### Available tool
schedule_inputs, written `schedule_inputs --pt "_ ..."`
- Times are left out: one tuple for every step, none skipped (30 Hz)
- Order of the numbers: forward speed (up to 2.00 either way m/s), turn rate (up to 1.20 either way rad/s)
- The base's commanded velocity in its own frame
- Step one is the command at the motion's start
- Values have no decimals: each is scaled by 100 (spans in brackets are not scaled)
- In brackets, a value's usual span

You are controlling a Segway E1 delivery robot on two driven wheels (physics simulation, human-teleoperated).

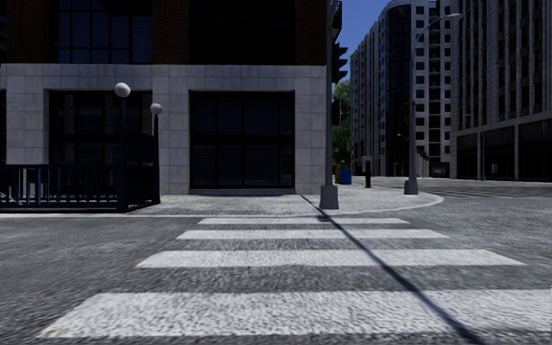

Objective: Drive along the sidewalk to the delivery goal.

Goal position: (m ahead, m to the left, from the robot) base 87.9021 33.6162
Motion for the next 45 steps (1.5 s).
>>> schedule_inputs --pt "200 0" --pt "200 0" --pt "200 0" --pt "200 0" --pt "200 0" --pt "200 0" --pt "200 0" --pt "200 0" --pt "200 0" --pt "200 0" --pt "200 0" --pt "200 0" --pt "200 0" --pt "200 0" --pt "200 0" --pt "200 0" --pt "200 0" --pt "200 0" --pt "200 0" --pt "200 0" --pt "200 0" --pt "200 0" --pt "200 0" --pt "200 0" --pt "200 0" --pt "200 0" --pt "200 0" --pt "200 0" --pt "200 0" --pt "200 0" --pt "200 0" --pt "200 0" --pt "200 0" --pt "200 0" --pt "200 0" --pt "200 0" --pt "200 0" --pt "200 0" --pt "200 0" --pt "200 0" --pt "200 0" --pt "200 0" --pt "200 0" --pt "200 0" --pt "200 0"
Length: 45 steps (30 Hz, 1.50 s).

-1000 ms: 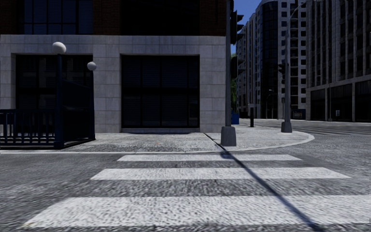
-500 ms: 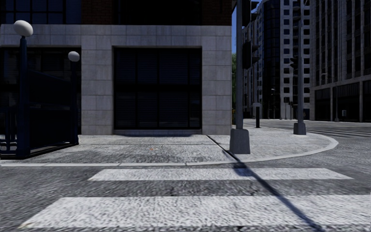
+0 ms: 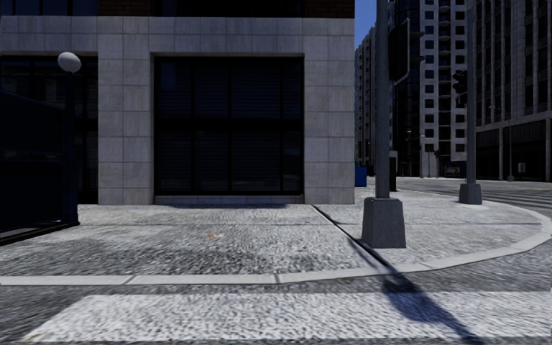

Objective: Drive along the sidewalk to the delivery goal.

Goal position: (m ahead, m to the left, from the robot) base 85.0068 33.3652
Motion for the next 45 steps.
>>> schedule_inputs --pt "200 0" --pt "200 0" --pt "200 0" --pt "200 0" --pt "200 0" --pt "200 0" --pt "200 0" --pt "200 0" --pt "200 0" --pt "200 0" --pt "200 0" --pt "200 0" --pt "200 0" --pt "200 0" --pt "200 0" --pt "200 -5" --pt "199 -10" --pt "199 -10" --pt "186 -12" --pt "170 -13" --pt "166 -13" --pt "166 -13" --pt "164 -13" --pt "163 -16" --pt "163 -26" --pt "163 -26" --pt "163 -32" --pt "163 -33" --pt "163 -34" --pt "163 -34" --pt "163 -34" --pt "163 -34" --pt "163 -34" --pt "163 -34" --pt "163 -34" --pt "163 -34" --pt "163 -34" --pt "163 -34" --pt "163 -35" --pt "163 -36" --pt "163 -36" --pt "163 -39" --pt "163 -45" --pt "163 -55" --pt "163 -55"
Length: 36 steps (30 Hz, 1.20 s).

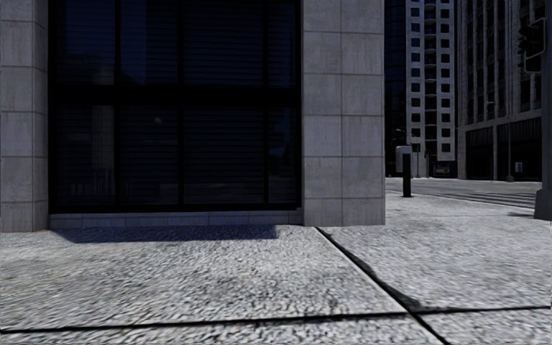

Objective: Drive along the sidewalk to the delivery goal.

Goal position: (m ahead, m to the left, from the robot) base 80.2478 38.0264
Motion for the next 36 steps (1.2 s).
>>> schedule_inputs --pt "163 -58" --pt "163 -60" --pt "163 -60" --pt "163 -64" --pt "163 -66" --pt "163 -67" --pt "163 -67" --pt "163 -67" --pt "163 -67" --pt "163 -67" --pt "163 -67" --pt "163 -67" --pt "163 -67" --pt "163 -67" --pt "163 -67" --pt "163 -67" --pt "163 -67" --pt "165 -67" --pt "165 -67" --pt "169 -67" --pt "174 -67" --pt "174 -67" --pt "174 -67" --pt "175 -67" --pt "175 -67" --pt "175 -68" --pt "175 -70" --pt "175 -71" --pt "175 -71" --pt "175 -71" --pt "175 -71" --pt "175 -71" --pt "175 -71" --pt "175 -71" --pt "175 -71" --pt "175 -71"
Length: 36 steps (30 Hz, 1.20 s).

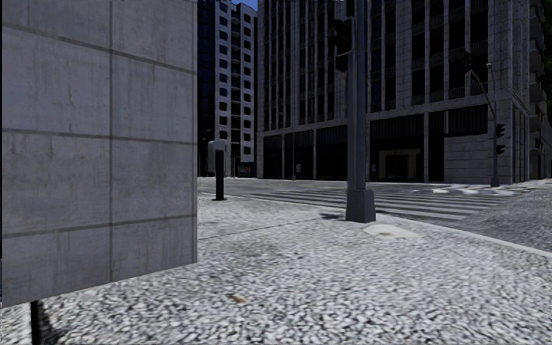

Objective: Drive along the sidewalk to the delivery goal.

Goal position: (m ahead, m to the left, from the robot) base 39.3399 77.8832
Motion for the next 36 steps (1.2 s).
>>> schedule_inputs --pt "176 -71" --pt "180 -71" --pt "180 -71" --pt "200 -71" --pt "200 -71" --pt "200 -69" --pt "200 -69" --pt "200 -50" --pt "200 -28" --pt "200 -1" --pt "200 -1" --pt "200 0" --pt "200 0" --pt "200 0" --pt "200 0" --pt "200 0" --pt "200 0" --pt "200 37" --pt "200 37" --pt "200 44" --pt "200 46" --pt "200 49" --pt "200 49" --pt "200 54" --pt "200 58" --pt "200 58" --pt "200 59" --pt "200 59" --pt "200 59" --pt "200 59" --pt "200 59" --pt "200 59" --pt "200 59" --pt "200 59" --pt "200 59" --pt "200 59"
